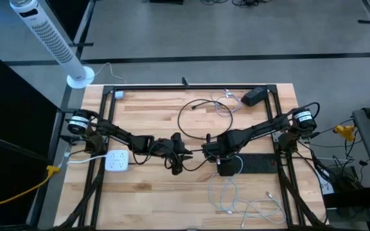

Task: Insert USB
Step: Insert the bottom left white charger cable into the bottom black outlet, then insert the charger adapter into the bottom black outlet extension

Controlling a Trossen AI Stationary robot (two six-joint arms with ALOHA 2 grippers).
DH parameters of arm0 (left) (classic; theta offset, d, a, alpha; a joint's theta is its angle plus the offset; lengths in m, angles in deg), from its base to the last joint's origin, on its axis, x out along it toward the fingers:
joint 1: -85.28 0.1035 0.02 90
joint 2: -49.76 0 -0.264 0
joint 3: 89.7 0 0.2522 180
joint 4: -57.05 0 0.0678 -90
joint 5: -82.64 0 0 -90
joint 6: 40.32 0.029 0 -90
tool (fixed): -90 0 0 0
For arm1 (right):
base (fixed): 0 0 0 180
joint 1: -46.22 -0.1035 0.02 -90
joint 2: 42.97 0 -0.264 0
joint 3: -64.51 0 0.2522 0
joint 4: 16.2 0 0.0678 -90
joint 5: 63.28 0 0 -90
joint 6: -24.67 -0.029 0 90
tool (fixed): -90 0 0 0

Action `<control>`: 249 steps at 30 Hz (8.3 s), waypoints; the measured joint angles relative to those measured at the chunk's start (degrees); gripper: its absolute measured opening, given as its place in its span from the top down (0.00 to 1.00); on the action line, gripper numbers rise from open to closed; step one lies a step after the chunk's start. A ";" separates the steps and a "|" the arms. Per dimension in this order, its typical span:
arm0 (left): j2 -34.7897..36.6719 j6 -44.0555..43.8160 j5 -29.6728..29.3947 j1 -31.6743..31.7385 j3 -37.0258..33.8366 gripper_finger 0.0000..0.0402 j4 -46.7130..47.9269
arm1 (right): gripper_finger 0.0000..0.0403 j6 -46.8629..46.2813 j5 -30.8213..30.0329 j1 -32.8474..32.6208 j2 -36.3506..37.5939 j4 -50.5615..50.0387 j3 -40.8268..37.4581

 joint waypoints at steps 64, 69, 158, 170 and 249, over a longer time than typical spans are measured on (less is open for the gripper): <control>0.00 -6.54 -18.72 -1.91 -4.80 0.84 5.13 | 0.57 -21.69 -83.83 -35.81 22.05 33.15 -18.02; 0.01 -9.81 -23.24 -4.21 -7.97 0.84 5.23 | 0.60 -6.10 -70.67 -29.17 20.81 41.96 -17.94; -14.91 28.51 -26.31 61.35 27.61 0.95 94.68 | 0.89 34.27 -11.50 4.04 20.27 54.45 -25.77; -14.19 20.20 -14.37 49.77 29.90 0.99 96.57 | 0.86 34.23 -11.67 4.02 21.72 53.97 -25.77; 3.02 39.01 40.65 23.30 27.93 0.51 56.12 | 0.34 47.78 -13.86 2.89 21.21 51.33 -16.53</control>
